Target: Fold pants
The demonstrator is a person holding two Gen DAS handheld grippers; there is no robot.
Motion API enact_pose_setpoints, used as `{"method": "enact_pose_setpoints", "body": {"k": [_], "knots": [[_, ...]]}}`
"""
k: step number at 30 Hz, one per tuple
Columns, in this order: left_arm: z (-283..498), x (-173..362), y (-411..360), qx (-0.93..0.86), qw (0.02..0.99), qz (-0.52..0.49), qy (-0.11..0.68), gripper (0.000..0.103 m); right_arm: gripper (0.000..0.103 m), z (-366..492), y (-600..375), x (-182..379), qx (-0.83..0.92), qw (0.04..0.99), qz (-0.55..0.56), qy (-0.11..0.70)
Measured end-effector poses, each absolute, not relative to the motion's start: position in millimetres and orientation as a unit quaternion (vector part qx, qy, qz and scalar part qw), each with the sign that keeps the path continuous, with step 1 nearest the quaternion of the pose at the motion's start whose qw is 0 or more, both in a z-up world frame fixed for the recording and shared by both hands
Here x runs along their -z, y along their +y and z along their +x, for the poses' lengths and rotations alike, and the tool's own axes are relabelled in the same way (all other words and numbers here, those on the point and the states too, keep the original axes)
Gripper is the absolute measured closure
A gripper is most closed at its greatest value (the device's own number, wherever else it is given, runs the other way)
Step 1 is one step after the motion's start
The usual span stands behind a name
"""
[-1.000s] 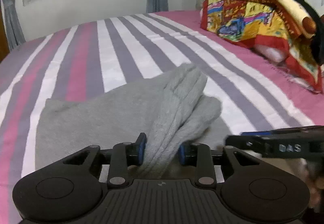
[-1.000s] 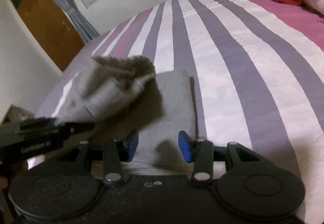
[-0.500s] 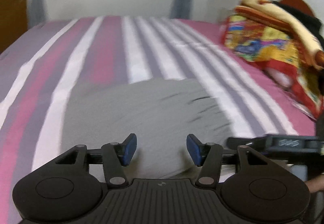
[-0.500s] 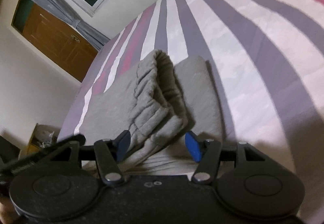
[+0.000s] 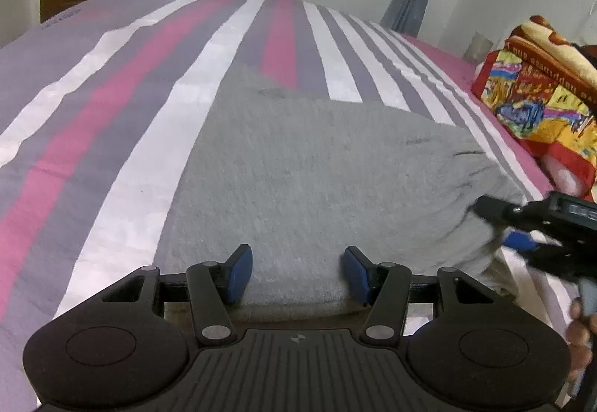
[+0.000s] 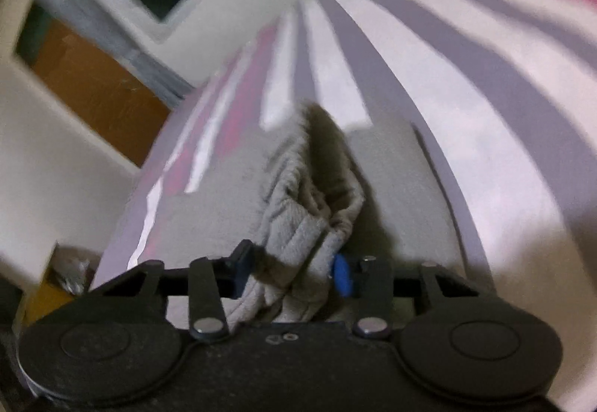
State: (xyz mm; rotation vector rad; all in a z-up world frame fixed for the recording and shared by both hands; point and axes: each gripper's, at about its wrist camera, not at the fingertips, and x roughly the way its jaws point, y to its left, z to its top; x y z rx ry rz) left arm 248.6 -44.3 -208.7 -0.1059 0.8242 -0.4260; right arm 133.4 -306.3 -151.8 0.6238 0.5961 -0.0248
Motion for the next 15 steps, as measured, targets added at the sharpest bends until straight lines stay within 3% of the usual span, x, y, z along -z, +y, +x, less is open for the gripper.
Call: {"method": "enact_pose_setpoints", "body": {"k": [4,7,15], "knots": [[245.3,199.7,-41.4,0.203,0.899,-0.062,0.383,0.048,0.063,114.2,-286.0,120.2,-0.018,0.947,0.205,0.247],[242.3,194.6,-44.9,0.211,0.901,-0.06,0.375,0.048,0.063,102.3,-296.9,113.2,-0.012,0.95,0.201,0.238],[236.8,207.6,-69.0,0.22,0.896,-0.006,0.386,0.048,0.06,94.4,-336.1,168.5,0.033,0.915,0.267,0.302]]}}
